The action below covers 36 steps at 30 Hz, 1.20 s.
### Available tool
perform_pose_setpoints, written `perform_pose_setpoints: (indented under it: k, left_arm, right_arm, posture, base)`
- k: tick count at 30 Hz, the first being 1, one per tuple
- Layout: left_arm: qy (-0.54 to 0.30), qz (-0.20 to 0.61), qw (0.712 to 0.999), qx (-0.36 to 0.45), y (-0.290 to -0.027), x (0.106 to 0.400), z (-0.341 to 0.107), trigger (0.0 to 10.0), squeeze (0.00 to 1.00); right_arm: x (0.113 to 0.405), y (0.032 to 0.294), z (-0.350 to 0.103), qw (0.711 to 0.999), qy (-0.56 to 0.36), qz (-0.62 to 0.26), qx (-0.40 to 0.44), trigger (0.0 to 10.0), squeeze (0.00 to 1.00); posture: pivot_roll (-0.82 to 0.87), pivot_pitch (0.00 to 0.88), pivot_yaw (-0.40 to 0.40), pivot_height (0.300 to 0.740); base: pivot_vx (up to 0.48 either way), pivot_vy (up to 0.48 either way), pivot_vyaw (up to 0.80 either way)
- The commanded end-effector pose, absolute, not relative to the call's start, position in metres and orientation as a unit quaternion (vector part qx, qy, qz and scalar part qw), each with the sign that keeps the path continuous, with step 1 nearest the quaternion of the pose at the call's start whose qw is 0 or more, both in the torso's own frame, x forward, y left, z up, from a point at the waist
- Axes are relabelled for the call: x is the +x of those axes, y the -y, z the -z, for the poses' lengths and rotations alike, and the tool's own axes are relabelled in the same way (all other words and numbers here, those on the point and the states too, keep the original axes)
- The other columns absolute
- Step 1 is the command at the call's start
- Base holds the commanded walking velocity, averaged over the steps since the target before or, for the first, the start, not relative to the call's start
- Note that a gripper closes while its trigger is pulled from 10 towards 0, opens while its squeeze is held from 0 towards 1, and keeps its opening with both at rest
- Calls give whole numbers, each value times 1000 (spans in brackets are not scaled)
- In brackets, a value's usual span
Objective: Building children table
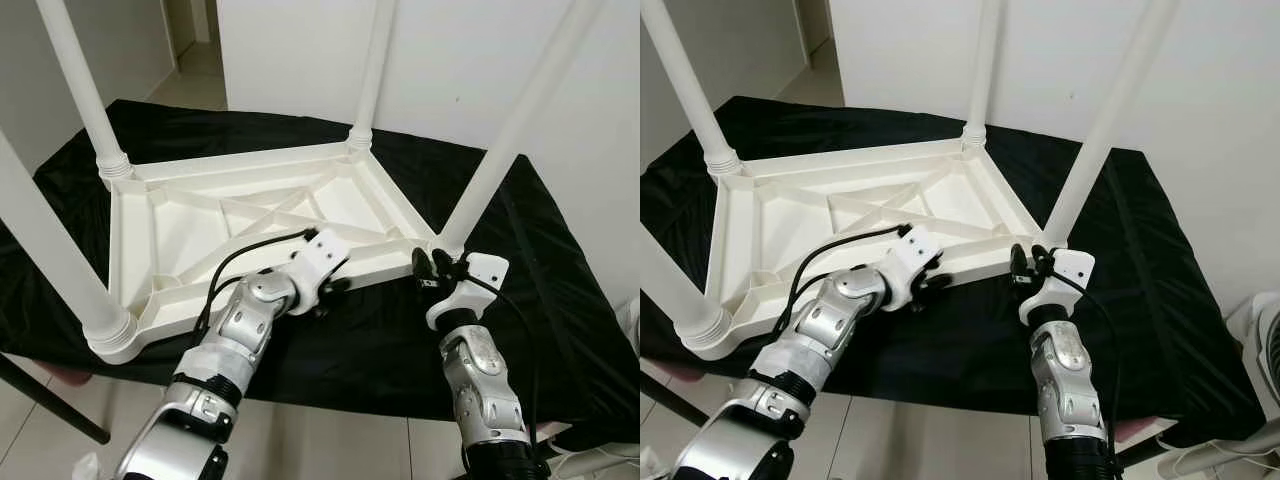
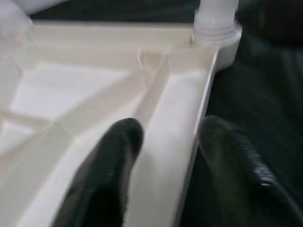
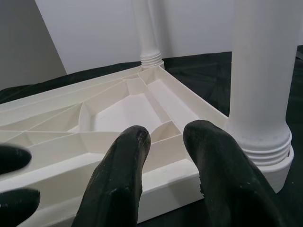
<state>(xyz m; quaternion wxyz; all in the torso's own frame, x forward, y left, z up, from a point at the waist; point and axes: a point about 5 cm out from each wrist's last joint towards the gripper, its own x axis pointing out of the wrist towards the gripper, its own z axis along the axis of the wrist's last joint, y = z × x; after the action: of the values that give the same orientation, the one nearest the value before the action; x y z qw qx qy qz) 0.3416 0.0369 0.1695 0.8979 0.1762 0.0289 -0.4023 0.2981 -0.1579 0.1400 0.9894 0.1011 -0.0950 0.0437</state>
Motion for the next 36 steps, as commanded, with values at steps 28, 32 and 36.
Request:
perform_pose_setpoints:
  k: [28,32,36]
  left_arm:
    - [-117,380,882,253,-123,294,-156,10000,0]
    - [-126,383,879,255,-129,292,-156,10000,0]
    - [-147,360,879,275,-136,295,-149,10000,0]
  right_arm:
    - [298,152,-128,991,73,-66,92,10000,0]
    - [298,154,-128,991,72,-65,90,10000,0]
    - [298,154,-128,991,72,-66,88,10000,0]
  posture:
    - [-46,0,-84,740]
    - [-47,0,-86,740]
    - [-51,0,-88,740]
  base:
    - [0,0,0]
    - [0,0,0]
    - [0,0,0]
